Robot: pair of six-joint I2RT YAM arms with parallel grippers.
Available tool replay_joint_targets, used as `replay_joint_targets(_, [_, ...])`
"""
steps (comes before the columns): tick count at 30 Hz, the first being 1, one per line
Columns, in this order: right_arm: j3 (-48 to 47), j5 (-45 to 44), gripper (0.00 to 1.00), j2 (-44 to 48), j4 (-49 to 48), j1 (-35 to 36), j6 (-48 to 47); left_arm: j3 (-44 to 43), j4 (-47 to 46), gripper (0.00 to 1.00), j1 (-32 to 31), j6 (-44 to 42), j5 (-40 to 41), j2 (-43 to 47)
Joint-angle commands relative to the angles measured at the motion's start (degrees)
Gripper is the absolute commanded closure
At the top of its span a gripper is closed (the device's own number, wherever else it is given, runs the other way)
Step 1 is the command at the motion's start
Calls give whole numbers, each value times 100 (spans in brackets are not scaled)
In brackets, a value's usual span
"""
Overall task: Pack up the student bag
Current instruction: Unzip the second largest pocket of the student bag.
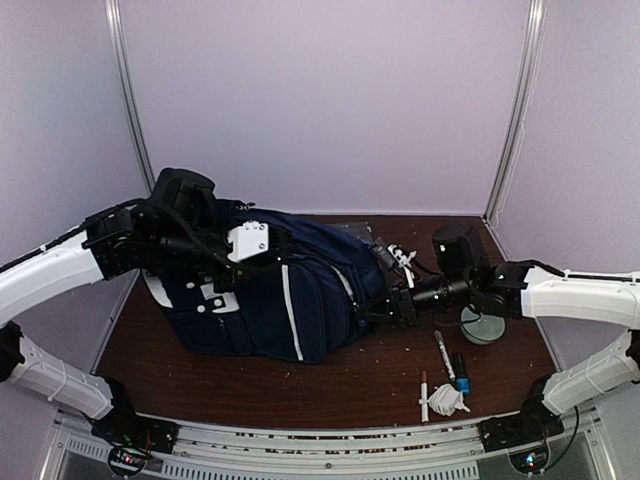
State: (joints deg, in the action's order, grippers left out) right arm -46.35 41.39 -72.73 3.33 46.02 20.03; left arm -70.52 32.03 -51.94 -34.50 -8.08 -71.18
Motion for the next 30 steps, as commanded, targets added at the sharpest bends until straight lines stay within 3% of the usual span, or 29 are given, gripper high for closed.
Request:
replay_joint_targets(1, [49, -36, 100, -248, 1173, 100, 29, -693, -883, 100, 436, 740, 648, 750])
replay_joint_targets(11, [-316, 95, 100, -407, 821, 370, 152, -1417, -787, 100, 679, 1353, 1097, 1099])
replay_joint_targets(19, [-2057, -153, 100, 98, 1344, 395, -30, -1704, -1231, 100, 686, 1662, 1165, 1461])
replay_joint_targets(27, [-4420, -773, 100, -200, 2784, 316, -952, -328, -1544, 100, 686, 2087, 82, 1982])
replay_joint_targets(30, [-4922, -994, 100, -324, 3127, 313, -1216, 422, -1552, 100, 685, 1800, -860, 2181])
